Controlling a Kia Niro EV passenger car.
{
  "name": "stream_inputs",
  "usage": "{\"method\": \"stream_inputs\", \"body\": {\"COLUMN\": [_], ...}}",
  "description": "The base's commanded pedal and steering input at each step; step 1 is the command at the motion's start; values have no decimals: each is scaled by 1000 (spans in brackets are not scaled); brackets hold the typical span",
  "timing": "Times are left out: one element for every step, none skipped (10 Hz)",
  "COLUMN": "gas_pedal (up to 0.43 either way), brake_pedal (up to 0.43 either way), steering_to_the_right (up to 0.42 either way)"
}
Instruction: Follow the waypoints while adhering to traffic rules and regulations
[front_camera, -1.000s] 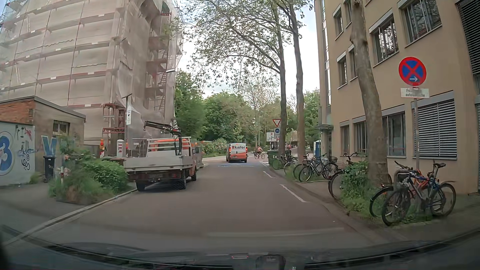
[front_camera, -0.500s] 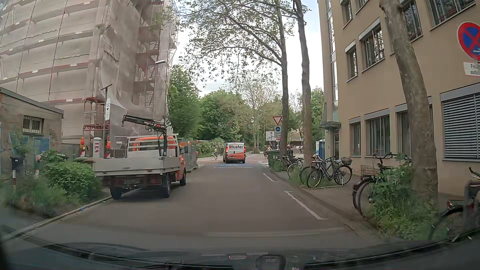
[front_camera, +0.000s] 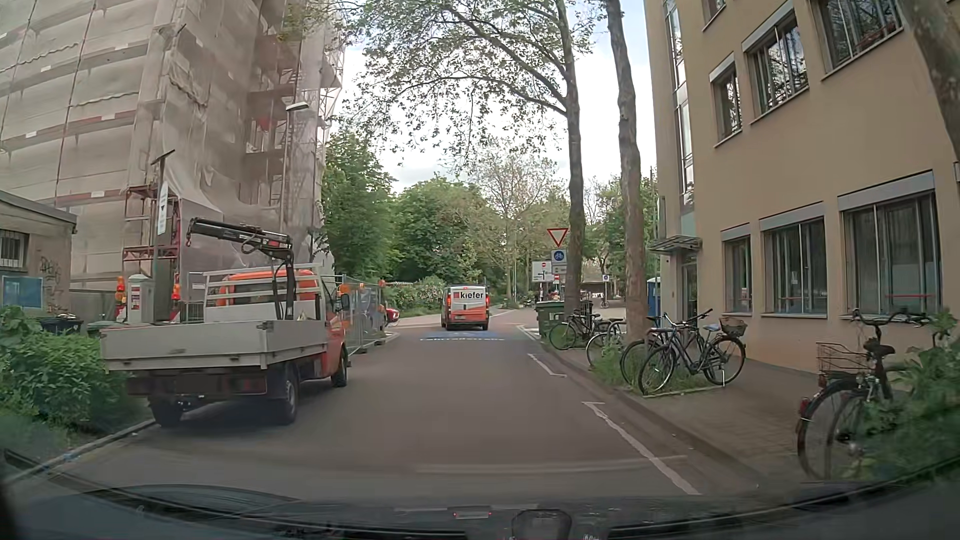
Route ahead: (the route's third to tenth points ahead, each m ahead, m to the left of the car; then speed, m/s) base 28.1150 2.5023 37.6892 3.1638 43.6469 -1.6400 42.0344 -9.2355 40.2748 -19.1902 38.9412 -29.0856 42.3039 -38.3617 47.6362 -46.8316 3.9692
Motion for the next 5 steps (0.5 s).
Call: {"method": "stream_inputs", "body": {"gas_pedal": [8,8,8,20,20], "brake_pedal": [0,0,0,0,0], "steering_to_the_right": [3,3,3,2,2]}}
